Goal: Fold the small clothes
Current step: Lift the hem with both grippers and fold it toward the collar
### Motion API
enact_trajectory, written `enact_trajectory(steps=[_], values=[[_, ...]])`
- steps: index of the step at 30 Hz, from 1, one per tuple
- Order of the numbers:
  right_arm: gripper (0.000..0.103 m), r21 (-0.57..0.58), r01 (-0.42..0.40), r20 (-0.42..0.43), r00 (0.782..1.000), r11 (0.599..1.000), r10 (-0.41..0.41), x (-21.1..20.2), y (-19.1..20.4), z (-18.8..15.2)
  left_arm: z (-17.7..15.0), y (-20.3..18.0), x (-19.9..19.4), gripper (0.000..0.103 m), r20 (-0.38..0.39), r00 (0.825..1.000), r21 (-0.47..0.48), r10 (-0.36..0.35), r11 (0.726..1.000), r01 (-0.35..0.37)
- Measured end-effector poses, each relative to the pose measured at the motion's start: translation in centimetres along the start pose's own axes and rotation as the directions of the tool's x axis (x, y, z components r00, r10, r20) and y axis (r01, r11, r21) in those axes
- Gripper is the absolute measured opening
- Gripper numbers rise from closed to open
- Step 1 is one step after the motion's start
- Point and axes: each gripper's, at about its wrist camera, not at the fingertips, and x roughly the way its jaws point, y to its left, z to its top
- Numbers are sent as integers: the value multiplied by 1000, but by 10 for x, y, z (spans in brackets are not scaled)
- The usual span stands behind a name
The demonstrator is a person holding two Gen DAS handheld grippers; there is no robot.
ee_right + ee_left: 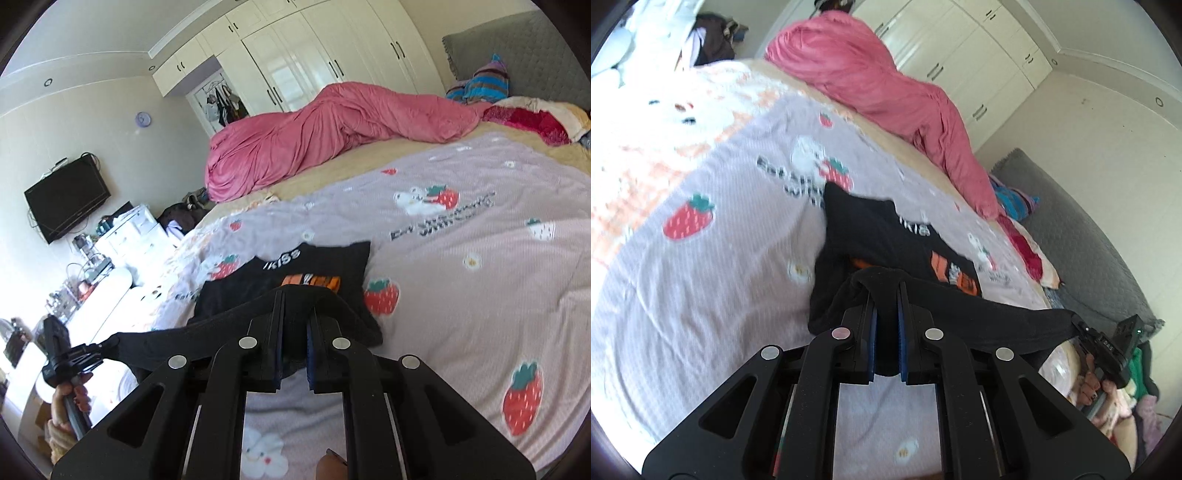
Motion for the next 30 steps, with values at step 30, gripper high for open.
enact_trajectory(steps=[30], values=[[8, 61, 156, 21, 987, 986, -158, 105, -15, 59, 75, 4, 80, 3, 127, 990, -78, 58, 996, -48]])
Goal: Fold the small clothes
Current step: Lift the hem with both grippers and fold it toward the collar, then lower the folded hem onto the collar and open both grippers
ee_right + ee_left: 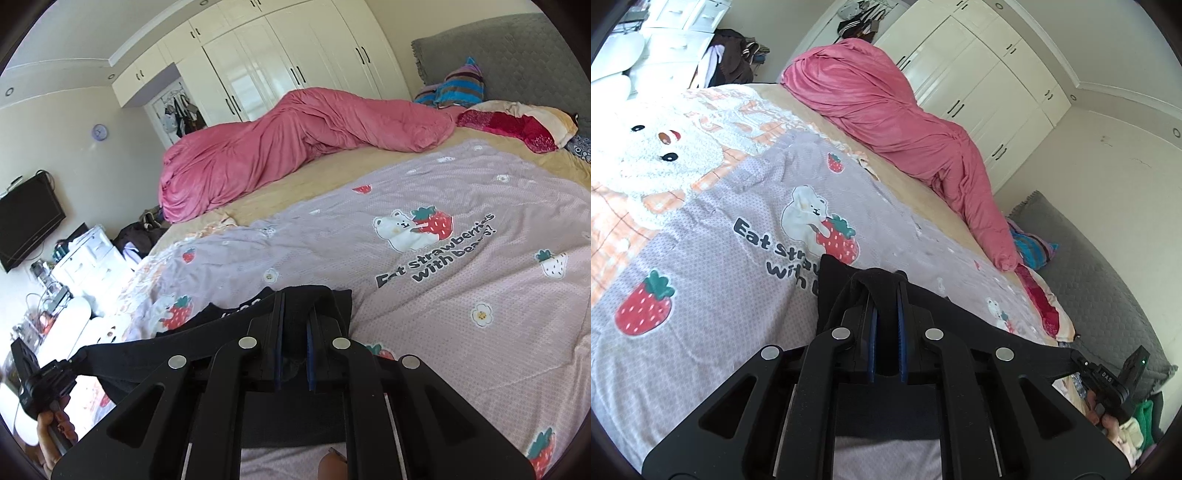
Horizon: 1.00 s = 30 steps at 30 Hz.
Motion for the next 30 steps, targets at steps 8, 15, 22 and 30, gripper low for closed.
enact_trajectory(steps=[8, 15, 22, 30], values=[[9, 43, 54, -74, 996, 998, -50, 52, -15, 1, 3, 10, 37, 3, -21, 999, -5, 49, 999, -49], [10, 47, 80, -124, 990, 996, -73, 80, -25, -10, -2, 24, 56, 3, -52, 996, -12, 75, 997, -76], [13, 44, 102, -148, 984, 994, -95, 95, -29, -15, -3, 26, 64, 4, -74, 994, -12, 82, 996, -83], [38, 94, 133, -125, 985, 987, -121, 92, -43, -15, -3, 21, 48, 7, -44, 992, 23, 115, 993, -114]])
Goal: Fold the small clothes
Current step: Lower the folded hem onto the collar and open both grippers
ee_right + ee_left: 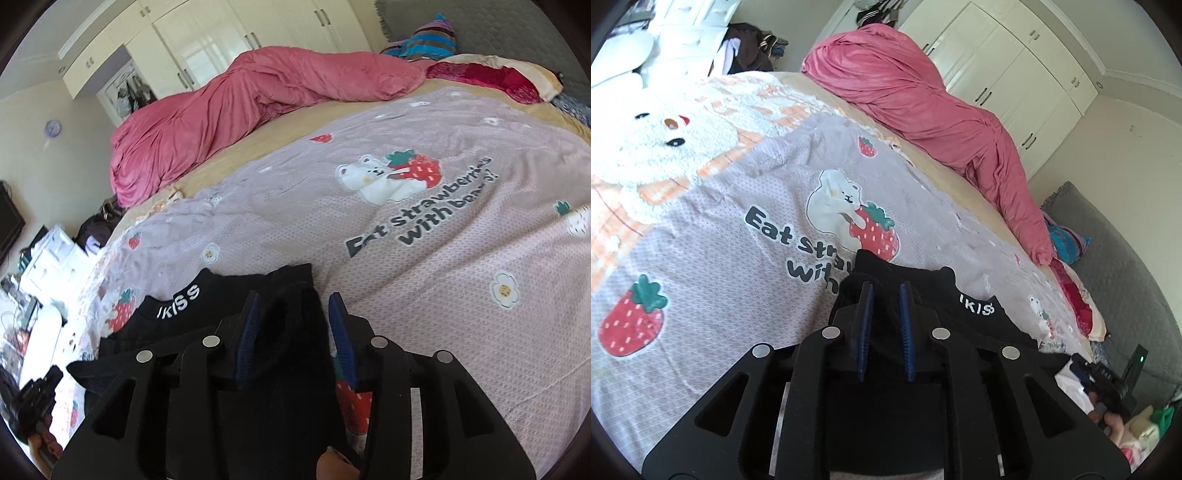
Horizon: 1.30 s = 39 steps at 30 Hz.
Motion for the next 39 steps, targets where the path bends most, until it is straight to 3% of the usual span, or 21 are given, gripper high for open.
enact_trajectory(steps=[4, 8, 11, 16, 21, 28, 31, 36, 39], values=[[33, -30, -7, 31, 999, 1000, 8, -15, 1, -2, -11, -16, -8, 7, -24, 999, 71, -25, 997, 27], [21, -167, 2, 12, 1000, 986, 0, -22, 20, -14, -30, -38, 6, 5, -105, 994, 168, -24, 985, 41], [19, -264, 28, -47, 998, 964, -42, -14, 33, -30, -46, -50, 19, 4, -153, 988, 255, 28, 967, 12], [17, -386, 151, -92, 975, 910, -201, 19, 41, -49, -56, -48, 45, 4, -171, 973, 333, 153, 939, -89], [17, -399, 147, -113, 972, 905, -208, 50, 45, -42, -48, -49, 69, 4, -181, 966, 359, 187, 927, -112], [17, -379, 125, -84, 982, 917, -169, 73, 49, -11, -23, -43, 99, 5, -184, 971, 300, 156, 949, -96], [17, -352, 150, -61, 981, 924, -183, 78, 42, 1, -8, -37, 100, 5, -143, 977, 260, 159, 958, -118], [17, -287, 171, -26, 982, 942, -186, 70, 21, 13, 13, -15, 87, 20, -75, 984, 183, 162, 972, -146], [18, -262, 139, -43, 987, 955, -156, 65, 11, 16, 16, -1, 86, 28, -97, 983, 148, 159, 978, -144]])
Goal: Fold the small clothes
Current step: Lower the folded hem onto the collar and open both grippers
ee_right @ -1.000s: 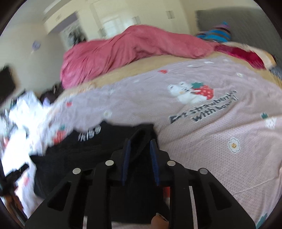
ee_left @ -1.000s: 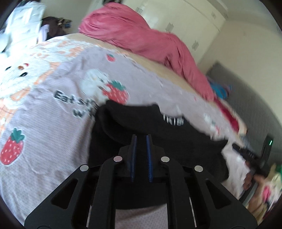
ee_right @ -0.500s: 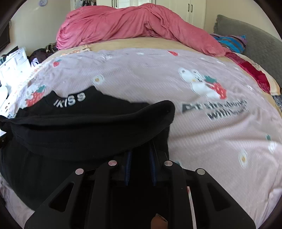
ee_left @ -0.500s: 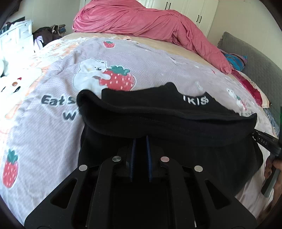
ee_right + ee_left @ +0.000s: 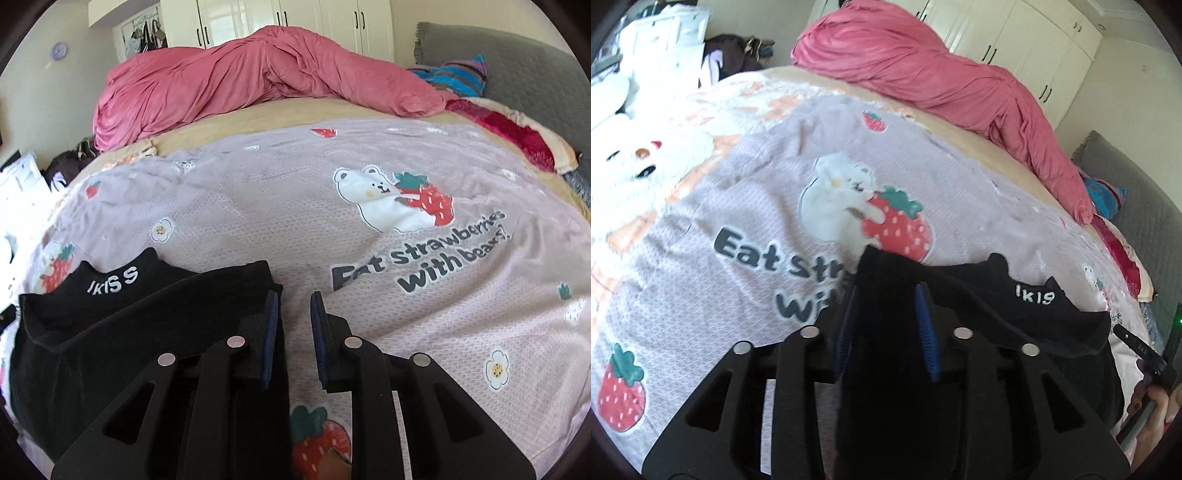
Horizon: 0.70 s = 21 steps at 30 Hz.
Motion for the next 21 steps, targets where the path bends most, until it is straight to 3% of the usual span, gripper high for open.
enact_trajectory(steps=[2, 6, 9, 10, 11, 13, 16, 21], values=[[19, -12, -23, -12, 1000, 1000, 23, 0, -1, -1, 1, 4, 5, 36, -31, 999, 0, -14, 1000, 14], [37, -31, -75, -46, 996, 997, 73, 8, 7, -3, -3, 6, 17, 37, -69, 996, -7, -61, 998, 61], [39, -40, -56, -70, 996, 998, 53, 19, 13, -7, -6, 6, 23, 36, -75, 995, -15, -70, 997, 69], [39, -43, -55, -77, 996, 998, 51, 23, 14, -9, -6, 5, 22, 27, -69, 995, -7, -70, 998, 70], [38, -43, -61, -81, 995, 997, 57, 24, 14, -11, -6, 4, 22, 17, -64, 996, 2, -68, 998, 69], [11, -37, -99, -84, 992, 994, 96, 25, 15, -12, -6, 4, 21, 9, -53, 996, 6, -75, 997, 75], [6, -18, -127, -67, 990, 992, 125, 18, 14, -10, -3, 4, 14, 3, -28, 995, 5, -99, 995, 99], [6, 133, -217, -1, 976, 967, 219, 1, -11, 2, 9, 6, -15, 3, 42, 985, -1, -165, 986, 165]])
